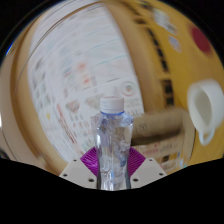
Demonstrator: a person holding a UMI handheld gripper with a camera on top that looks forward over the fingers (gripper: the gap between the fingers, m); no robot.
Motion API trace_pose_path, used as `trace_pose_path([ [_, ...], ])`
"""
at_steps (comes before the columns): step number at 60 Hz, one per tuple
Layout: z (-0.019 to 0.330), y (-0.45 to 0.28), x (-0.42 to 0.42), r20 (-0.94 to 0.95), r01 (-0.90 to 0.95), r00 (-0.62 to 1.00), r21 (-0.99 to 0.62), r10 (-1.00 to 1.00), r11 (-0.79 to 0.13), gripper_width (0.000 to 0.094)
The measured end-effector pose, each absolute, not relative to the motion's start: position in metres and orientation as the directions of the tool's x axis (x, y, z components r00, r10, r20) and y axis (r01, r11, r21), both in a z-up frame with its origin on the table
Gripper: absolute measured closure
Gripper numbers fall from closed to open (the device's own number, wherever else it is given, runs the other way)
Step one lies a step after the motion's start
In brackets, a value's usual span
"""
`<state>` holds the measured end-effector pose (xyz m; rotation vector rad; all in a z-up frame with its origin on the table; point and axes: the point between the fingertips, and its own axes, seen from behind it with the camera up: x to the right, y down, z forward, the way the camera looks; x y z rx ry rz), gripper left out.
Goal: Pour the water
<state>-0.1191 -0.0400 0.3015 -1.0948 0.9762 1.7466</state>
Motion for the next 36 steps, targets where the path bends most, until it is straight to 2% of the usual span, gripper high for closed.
trace_pose_path([
  [4, 0.332, -0.042, -0.102, -0.948, -0.955, 0.003, -0.097, 0.32, -0.279, 0.0615],
  [9, 0.372, -0.041, -0.073, -0.867, -0.905, 0.336, -0.406, 0.369, -0.128, 0.0615],
  [15, 0.399, -0.042, -0.024, -0.676, -0.725, 0.668, -0.685, 0.312, 0.067, 0.0614],
  [20, 0.395, -0.043, 0.019, -0.476, -0.506, 0.858, -0.848, 0.192, 0.16, 0.0615],
  [25, 0.362, -0.042, 0.051, -0.278, -0.285, 0.958, -0.948, 0.071, 0.138, 0.0615],
  [30, 0.294, -0.033, 0.08, -0.123, -0.123, 0.992, -0.992, -0.003, 0.032, 0.0614],
  [36, 0.22, -0.029, 0.1, -0.013, -0.02, 0.998, -0.993, -0.058, -0.119, 0.0615],
])
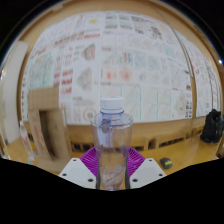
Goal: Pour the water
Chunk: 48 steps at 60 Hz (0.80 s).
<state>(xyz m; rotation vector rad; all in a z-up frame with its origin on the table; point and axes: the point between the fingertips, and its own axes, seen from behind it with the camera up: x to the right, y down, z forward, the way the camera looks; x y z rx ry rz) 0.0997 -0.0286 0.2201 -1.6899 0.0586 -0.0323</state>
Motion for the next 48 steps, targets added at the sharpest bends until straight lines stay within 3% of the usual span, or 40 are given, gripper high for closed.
trace_pose_path([
  [7, 0.151, -0.025, 0.11, 0.024, 0.01, 0.998, -0.975, -0.061, -0.223, 0.0616],
  [16, 0.102, -0.027, 0.116, 0.021, 0.0, 0.998, -0.952, -0.064, -0.307, 0.0613],
  [17, 0.109, -0.025, 0.116, 0.02, 0.001, 0.997, -0.964, -0.069, -0.265, 0.0608],
  [19, 0.106, -0.027, 0.119, 0.023, 0.002, 0.997, -0.961, -0.073, -0.278, 0.0607],
  [23, 0.107, -0.027, 0.118, 0.016, -0.005, 0.997, -0.963, -0.078, -0.269, 0.0521],
  [30, 0.101, -0.032, 0.12, 0.019, -0.01, 0.996, -0.945, -0.085, -0.328, 0.0363],
  [34, 0.1, -0.04, 0.118, 0.007, -0.028, 0.996, -0.929, -0.093, -0.369, 0.0064],
  [37, 0.102, -0.052, 0.118, 0.008, -0.034, 0.994, -0.92, -0.105, -0.391, 0.0106],
  [48, 0.12, -0.131, 0.102, 0.042, -0.024, 0.99, -0.893, -0.137, -0.45, 0.0085],
])
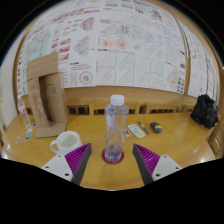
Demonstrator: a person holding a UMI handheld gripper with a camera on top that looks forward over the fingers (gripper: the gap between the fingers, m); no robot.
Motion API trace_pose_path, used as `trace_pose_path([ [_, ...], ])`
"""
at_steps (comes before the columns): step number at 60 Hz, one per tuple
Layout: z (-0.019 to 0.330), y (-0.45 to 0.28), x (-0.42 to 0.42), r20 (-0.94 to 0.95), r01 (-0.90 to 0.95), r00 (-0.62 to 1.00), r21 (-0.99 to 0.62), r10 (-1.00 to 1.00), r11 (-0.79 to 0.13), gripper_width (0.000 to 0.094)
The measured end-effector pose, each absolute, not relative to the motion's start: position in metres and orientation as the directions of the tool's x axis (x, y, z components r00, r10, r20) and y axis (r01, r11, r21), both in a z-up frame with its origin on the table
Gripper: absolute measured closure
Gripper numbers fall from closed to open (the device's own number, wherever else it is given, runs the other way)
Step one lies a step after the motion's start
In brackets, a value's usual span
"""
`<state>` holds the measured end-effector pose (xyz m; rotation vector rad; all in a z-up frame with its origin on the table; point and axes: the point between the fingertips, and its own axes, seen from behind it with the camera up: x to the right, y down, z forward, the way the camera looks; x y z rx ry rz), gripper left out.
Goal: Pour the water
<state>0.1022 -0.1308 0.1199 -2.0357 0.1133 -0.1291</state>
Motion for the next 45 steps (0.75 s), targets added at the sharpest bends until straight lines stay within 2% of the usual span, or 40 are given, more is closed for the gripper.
trace_pose_path([
  [13, 0.145, -0.275, 0.042, 0.052, -0.024, 0.989, -0.863, -0.136, -0.505, 0.0083],
  [26, 0.174, -0.413, -0.017, 0.11, 0.028, 0.985, -0.865, -0.134, -0.501, 0.0081],
  [36, 0.185, -0.486, -0.05, 0.103, 0.022, 0.985, -0.867, -0.136, -0.498, 0.0083],
  [45, 0.188, -0.522, -0.066, 0.106, 0.023, 0.985, -0.866, -0.139, -0.5, 0.0083],
])
